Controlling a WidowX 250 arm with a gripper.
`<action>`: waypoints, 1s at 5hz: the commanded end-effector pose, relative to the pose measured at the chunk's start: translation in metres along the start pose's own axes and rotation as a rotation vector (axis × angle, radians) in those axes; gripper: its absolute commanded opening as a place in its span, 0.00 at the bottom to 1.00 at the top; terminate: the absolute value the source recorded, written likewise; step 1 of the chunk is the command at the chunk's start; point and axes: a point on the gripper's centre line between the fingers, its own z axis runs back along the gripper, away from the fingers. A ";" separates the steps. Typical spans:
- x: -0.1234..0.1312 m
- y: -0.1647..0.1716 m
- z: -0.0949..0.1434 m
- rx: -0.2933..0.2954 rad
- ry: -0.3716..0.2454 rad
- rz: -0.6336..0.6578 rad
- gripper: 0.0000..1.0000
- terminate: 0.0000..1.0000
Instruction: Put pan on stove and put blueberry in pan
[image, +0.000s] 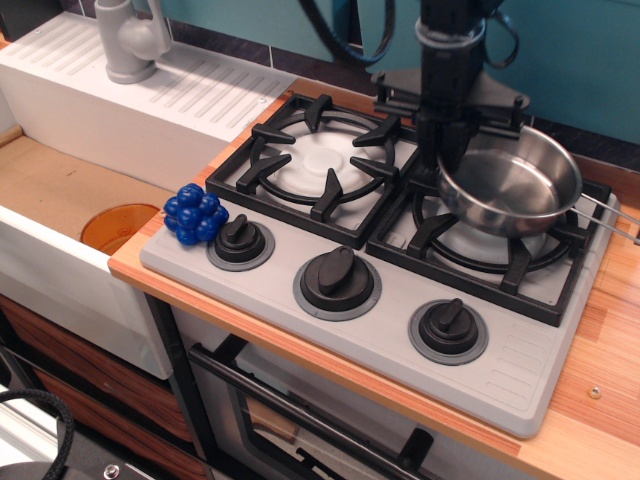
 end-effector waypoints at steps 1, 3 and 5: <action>0.011 -0.008 0.047 0.044 -0.037 -0.006 0.00 0.00; 0.013 -0.006 0.076 0.070 -0.003 -0.031 0.00 0.00; 0.025 0.026 0.083 0.063 0.004 -0.092 0.00 0.00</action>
